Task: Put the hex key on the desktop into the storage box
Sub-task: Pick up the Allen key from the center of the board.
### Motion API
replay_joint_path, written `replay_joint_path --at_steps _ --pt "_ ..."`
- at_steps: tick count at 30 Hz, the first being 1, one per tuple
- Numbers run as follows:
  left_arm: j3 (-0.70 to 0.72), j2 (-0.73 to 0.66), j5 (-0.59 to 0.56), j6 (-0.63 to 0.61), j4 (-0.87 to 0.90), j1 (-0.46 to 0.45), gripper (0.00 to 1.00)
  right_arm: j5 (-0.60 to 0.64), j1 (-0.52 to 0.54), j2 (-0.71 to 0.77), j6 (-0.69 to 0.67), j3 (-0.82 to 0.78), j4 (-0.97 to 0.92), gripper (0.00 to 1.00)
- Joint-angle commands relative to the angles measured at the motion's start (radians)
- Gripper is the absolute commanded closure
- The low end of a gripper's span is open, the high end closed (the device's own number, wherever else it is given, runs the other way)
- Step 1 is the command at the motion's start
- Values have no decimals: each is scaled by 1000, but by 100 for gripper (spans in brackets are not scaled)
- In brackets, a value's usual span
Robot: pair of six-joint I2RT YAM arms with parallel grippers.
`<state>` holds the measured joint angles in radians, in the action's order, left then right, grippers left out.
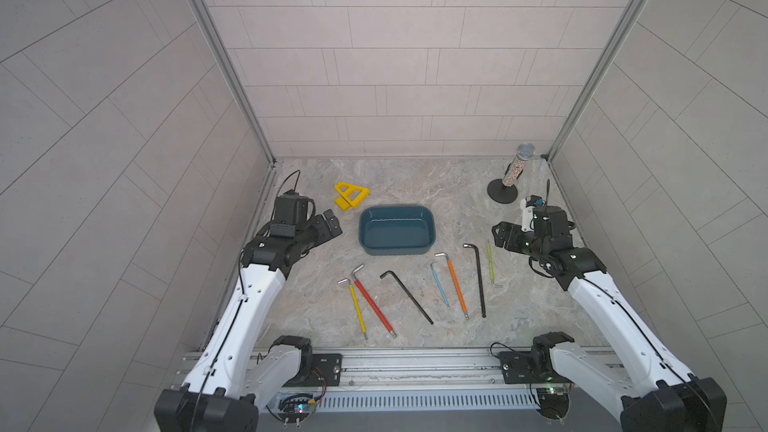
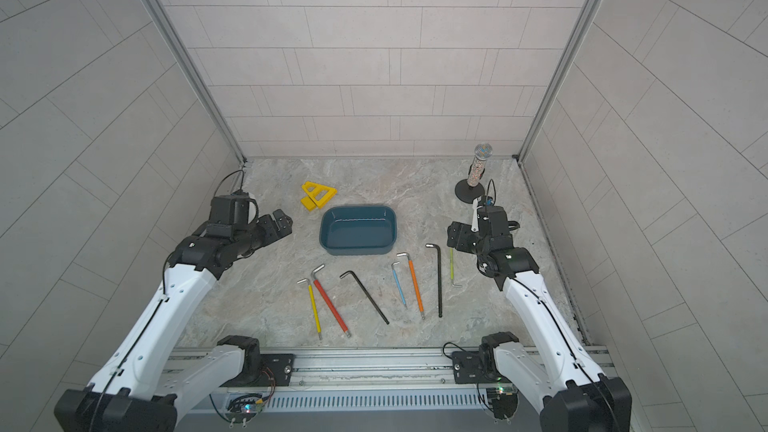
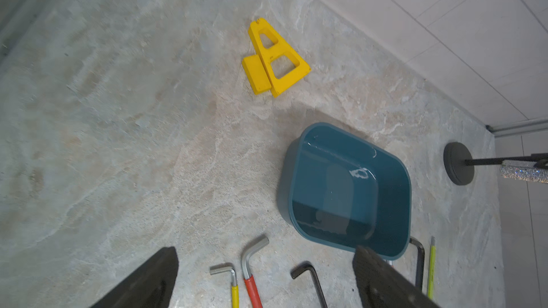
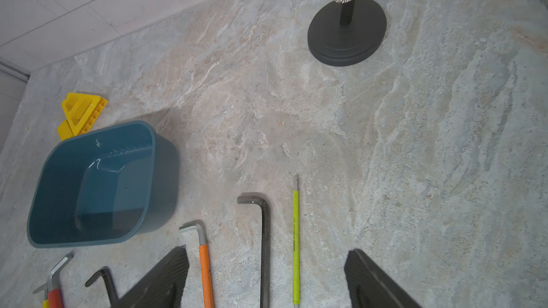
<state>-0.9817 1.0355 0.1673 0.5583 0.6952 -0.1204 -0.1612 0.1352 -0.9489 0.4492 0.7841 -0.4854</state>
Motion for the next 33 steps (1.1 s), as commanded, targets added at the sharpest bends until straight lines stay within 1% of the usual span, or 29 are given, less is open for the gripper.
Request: replay_joint_path --at_steps 1,4,8,11,15,18,22,26,29,33 --pt "17 17 100 -4 39 2 0 12 45 3 -19 25 -67 13" --pt "48 3 124 -7 33 2 0 41 109 -11 -27 40 -90 14" --pt "106 2 217 12 -21 2 0 95 197 -37 -32 63 -122 14" --pt "148 26 269 31 -54 1 0 122 240 -48 -32 65 -143 15" --pt "179 52 306 14 -61 -1 0 146 275 -49 -24 56 -161 16" --pt "195 62 301 13 -57 -3 0 149 290 -58 -33 59 -189 16" --pt "182 70 297 11 -43 -16 0 182 305 -77 -44 63 -234 17" --pt "164 54 245 -16 21 -37 0 206 310 -74 -35 39 -234 17" --pt "168 30 204 -17 39 -51 0 253 313 -75 -14 21 -223 17" --pt "157 28 168 -24 45 -73 0 255 317 -90 -8 18 -228 18"
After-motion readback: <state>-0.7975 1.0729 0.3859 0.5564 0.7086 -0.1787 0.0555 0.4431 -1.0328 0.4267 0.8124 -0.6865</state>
